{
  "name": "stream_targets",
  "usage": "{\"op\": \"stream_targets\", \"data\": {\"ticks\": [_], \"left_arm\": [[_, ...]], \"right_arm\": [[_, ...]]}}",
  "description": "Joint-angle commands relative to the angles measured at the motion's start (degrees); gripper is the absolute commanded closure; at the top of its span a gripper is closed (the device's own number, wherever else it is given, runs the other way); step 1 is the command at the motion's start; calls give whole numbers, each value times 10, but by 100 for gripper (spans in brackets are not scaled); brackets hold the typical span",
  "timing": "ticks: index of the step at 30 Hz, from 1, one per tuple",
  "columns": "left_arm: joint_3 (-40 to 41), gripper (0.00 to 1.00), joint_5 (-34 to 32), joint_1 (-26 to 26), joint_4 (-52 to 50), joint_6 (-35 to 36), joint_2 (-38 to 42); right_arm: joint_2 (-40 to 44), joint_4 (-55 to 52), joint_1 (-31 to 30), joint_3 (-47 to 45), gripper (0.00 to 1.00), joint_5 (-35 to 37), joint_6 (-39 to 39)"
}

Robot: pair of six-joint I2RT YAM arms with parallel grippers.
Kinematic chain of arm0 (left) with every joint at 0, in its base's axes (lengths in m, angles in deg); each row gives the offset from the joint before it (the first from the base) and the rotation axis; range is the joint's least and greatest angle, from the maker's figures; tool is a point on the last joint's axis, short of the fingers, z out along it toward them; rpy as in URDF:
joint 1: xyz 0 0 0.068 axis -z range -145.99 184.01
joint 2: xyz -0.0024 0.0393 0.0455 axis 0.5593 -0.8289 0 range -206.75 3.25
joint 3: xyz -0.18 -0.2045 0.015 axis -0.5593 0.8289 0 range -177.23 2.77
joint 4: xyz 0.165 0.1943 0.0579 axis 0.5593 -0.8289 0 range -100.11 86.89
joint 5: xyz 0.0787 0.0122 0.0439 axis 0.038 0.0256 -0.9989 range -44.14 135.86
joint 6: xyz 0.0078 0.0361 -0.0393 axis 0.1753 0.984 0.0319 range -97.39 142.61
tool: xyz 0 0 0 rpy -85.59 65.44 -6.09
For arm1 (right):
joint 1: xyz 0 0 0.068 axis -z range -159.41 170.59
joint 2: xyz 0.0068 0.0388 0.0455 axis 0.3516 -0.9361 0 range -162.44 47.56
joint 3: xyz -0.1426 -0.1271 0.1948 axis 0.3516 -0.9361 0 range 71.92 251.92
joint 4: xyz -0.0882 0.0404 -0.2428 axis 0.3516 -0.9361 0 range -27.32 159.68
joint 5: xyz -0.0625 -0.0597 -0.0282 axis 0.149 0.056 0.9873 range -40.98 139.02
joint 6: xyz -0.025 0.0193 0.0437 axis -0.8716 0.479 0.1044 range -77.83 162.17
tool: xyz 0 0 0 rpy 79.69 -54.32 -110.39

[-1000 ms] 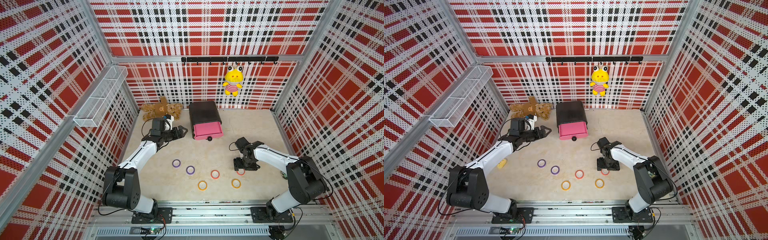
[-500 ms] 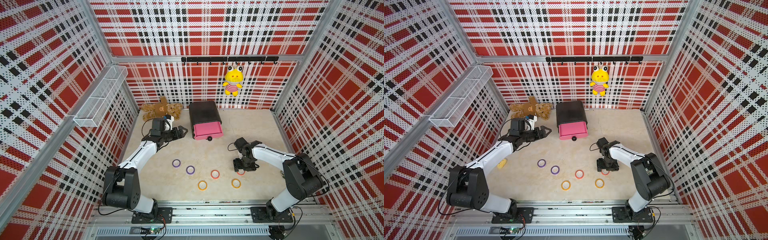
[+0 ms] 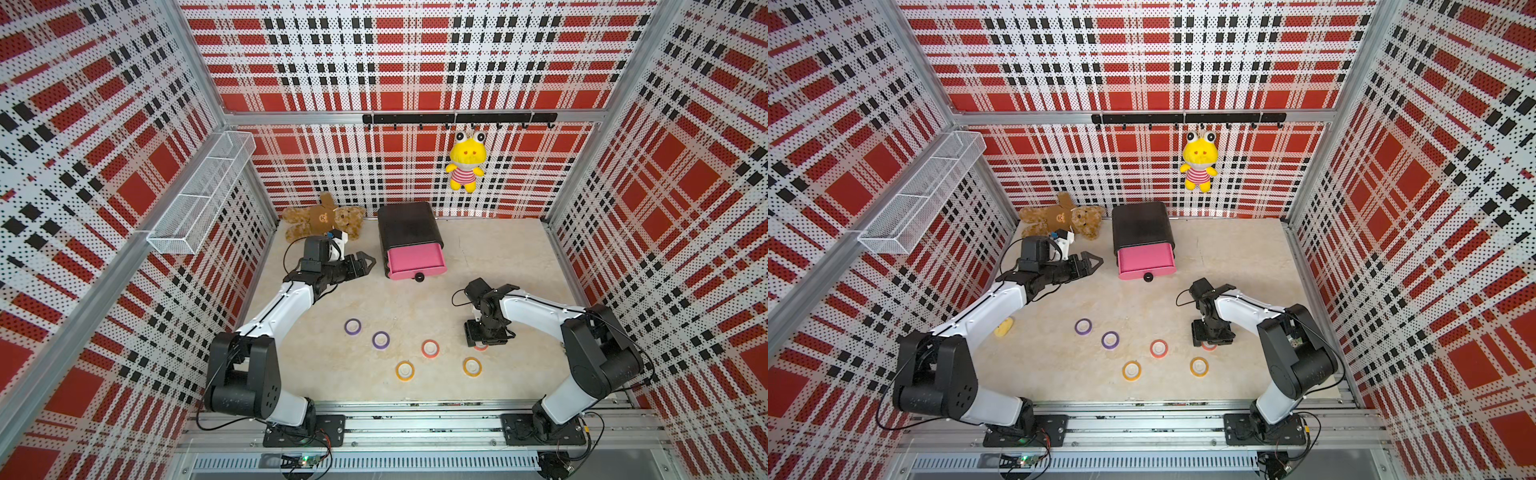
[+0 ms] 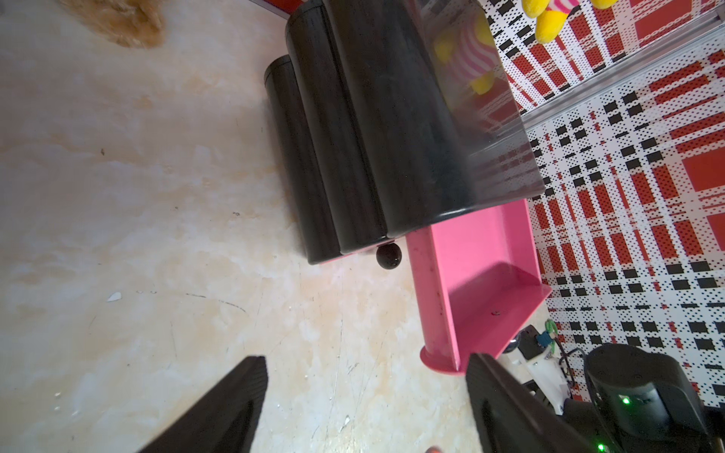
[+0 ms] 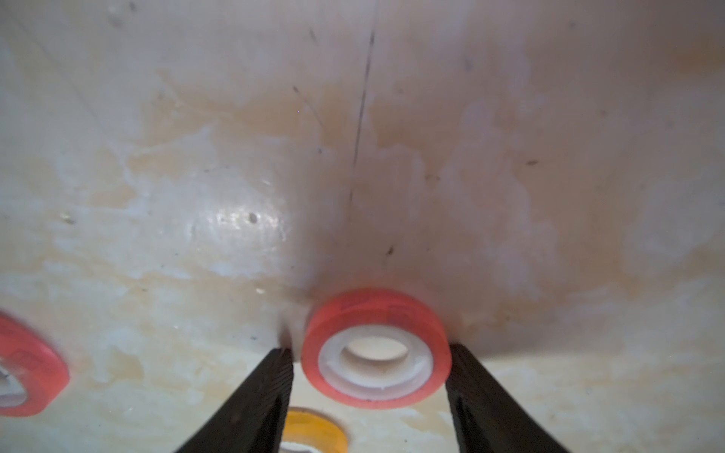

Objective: Place the transparent tape into the drawer according to color
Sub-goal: Pick up the tape at the center of the board, then place the tape in the drawer.

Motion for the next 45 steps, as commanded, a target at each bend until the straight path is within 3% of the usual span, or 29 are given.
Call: {"op": "stream_targets", "data": {"ticks": [1,11,32,45], "left_arm": [[5,13,8,-5,13,6,4],[5,13,11,-7,13,6,5],[-3,12,12,-7,13,5,-1],[-7,12,13,-3,13,5,-4]], "right_arm": [[-8,7,-4,-8,35,8,7],[-9,16,-4,-18,56,5,9],[70,-86,-4,75,59,30,9],[85,-185,-4,239,59,43,-8]]}}
